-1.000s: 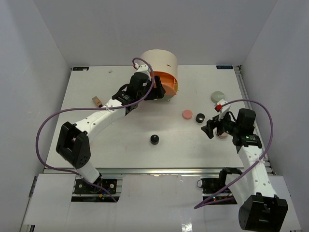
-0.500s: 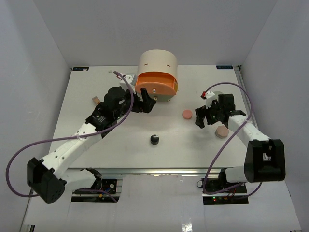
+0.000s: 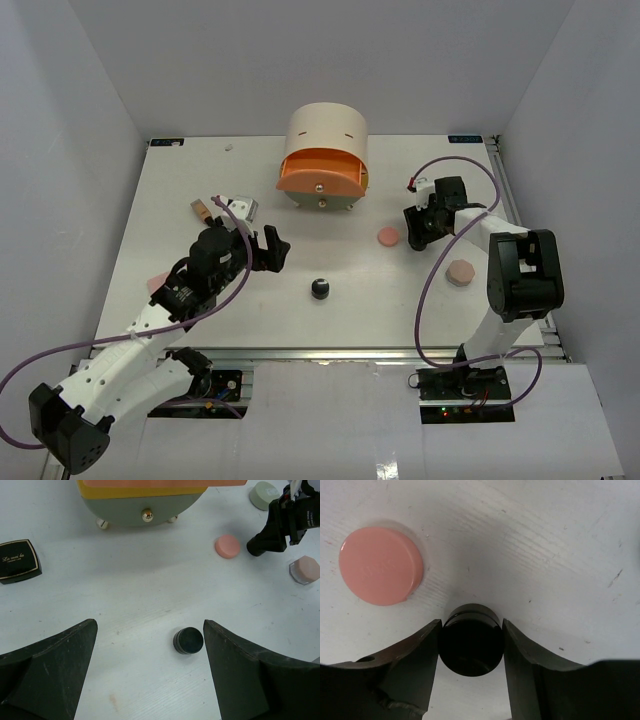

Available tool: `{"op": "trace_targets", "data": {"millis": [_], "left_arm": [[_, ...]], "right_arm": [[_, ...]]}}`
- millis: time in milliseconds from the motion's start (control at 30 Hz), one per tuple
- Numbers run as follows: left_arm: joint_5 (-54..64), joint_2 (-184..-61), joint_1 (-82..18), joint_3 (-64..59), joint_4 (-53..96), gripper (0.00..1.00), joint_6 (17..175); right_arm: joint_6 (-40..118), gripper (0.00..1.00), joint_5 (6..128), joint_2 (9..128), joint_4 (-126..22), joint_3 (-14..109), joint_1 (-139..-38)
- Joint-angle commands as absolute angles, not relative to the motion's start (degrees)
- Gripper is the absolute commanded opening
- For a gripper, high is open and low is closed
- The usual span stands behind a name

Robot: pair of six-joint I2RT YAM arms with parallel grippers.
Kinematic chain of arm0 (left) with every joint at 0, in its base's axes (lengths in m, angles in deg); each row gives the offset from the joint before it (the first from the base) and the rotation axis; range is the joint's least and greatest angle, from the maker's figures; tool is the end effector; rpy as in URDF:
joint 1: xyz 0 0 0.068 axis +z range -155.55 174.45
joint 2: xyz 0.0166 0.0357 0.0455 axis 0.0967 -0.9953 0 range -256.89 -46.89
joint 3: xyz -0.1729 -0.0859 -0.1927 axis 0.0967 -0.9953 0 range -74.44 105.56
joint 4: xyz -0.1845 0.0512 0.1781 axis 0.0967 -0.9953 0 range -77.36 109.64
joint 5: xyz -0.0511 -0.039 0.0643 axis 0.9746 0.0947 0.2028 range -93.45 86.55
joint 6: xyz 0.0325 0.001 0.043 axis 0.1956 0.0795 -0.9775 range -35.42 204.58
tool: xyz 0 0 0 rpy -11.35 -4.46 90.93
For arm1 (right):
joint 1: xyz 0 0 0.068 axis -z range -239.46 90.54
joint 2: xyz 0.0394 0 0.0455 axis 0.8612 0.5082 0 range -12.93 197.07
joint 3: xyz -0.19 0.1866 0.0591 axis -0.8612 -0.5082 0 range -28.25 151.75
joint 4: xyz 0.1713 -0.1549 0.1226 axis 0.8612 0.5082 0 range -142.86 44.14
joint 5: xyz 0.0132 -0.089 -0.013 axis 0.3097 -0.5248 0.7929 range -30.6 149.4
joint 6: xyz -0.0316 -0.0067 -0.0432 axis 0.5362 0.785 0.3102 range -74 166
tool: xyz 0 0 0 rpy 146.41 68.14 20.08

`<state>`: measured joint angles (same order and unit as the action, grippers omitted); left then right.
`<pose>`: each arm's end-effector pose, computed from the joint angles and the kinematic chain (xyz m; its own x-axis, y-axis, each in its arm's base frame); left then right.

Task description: Organize the makeup

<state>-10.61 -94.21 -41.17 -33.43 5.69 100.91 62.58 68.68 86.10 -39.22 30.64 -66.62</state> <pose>0.1601 -0.1092 0.3024 -0.4058 -0.0524 -0.9124 0.3843 0.8960 -0.2224 0.3485 0.0497 0.1740 -0.7051 -0.3725 -0.6034 -0.4370 0.8984 -0.0439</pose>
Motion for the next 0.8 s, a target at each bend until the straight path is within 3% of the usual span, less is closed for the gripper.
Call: {"op": "trace_targets", "data": {"millis": [0,67,167,433,767], "left_arm": [[-10.7,-92.2,-40.9,-34.0,6.0,0.98,100.3],[-9.7,-92.2,-40.9,-34.1,6.1,0.98,100.3],[-8.1,-91.7,-40.9,-34.2,6.3,0.98,100.1],[-3.7,-92.5,-40.9,-34.1,7.2,0.98,99.6],[-2.0,-92.2,-40.8,-34.6,7.8,0.98,99.3]], "right_arm": [[62.6,0.36,69.7,86.5,-38.5,32.6,-66.9],[62.9,0.2,70.8,85.2,-37.7,32.0,-66.9],[64.7,0.11,74.0,81.0,-35.2,32.2,-67.0],[67.6,0.08,86.3,69.5,-27.7,47.9,-73.1],[60.8,0.08,83.6,83.2,-28.1,76.6,-83.9]]}}
